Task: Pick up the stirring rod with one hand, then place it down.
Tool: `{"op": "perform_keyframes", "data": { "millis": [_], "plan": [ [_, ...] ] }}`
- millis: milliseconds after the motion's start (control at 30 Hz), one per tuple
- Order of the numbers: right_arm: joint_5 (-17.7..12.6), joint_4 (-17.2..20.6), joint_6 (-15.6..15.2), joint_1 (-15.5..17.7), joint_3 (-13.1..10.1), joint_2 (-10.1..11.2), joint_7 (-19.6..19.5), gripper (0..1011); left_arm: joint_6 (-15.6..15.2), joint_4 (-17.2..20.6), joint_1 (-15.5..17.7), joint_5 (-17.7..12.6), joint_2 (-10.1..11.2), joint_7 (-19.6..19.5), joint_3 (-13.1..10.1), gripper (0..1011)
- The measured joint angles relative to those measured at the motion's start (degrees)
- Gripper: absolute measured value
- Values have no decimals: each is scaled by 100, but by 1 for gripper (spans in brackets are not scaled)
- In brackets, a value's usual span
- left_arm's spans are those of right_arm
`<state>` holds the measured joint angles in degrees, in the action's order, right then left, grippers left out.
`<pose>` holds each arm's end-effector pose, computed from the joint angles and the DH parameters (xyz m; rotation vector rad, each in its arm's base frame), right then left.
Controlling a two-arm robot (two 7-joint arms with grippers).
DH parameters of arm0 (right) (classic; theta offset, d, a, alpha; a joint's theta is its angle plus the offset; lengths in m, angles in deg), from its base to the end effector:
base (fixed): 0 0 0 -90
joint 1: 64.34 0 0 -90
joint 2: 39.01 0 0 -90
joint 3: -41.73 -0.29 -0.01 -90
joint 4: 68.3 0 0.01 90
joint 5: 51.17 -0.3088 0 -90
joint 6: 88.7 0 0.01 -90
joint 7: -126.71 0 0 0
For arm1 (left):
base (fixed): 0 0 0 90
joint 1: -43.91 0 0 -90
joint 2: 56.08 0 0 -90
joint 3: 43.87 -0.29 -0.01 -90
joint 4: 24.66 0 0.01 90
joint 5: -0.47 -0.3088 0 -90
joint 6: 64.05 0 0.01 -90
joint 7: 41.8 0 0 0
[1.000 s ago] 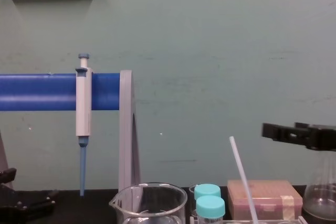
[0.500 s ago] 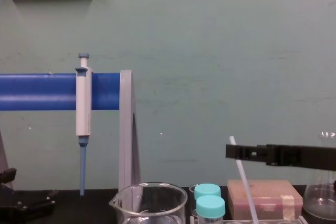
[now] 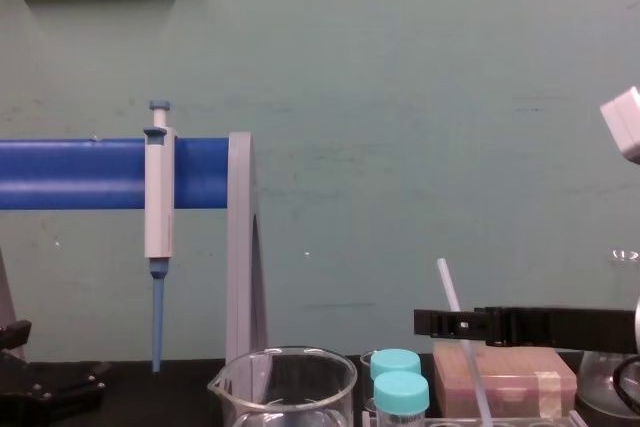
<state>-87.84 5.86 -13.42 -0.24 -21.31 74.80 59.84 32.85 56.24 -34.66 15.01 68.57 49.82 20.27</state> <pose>0.4309 -0.0257 -0.2502 -0.1127 0.2662 -0.8569 0.3581 0.0827 -0.3023 0.3047 -0.2851 1.2480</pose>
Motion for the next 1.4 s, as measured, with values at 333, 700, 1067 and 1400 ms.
{"op": "perform_keyframes", "data": {
  "millis": [333, 700, 1067, 1400],
  "plan": [
    [9, -5, -3, -4, 4, -4, -8, 1000, 0, 0, 0, 0, 0, 0, 0, 1000],
    [-7, -4, -2, -3, 1, -4, -3, 801, 0, 0, 0, 0, 0, 0, 0, 1000],
    [-13, 1, 0, -3, -4, -4, 3, 448, 0, 0, 0, 0, 0, 0, 0, 1000],
    [-16, 1, 0, -3, -3, -4, 9, 127, 0, 0, 0, 0, 0, 0, 0, 1000]
  ]
}}
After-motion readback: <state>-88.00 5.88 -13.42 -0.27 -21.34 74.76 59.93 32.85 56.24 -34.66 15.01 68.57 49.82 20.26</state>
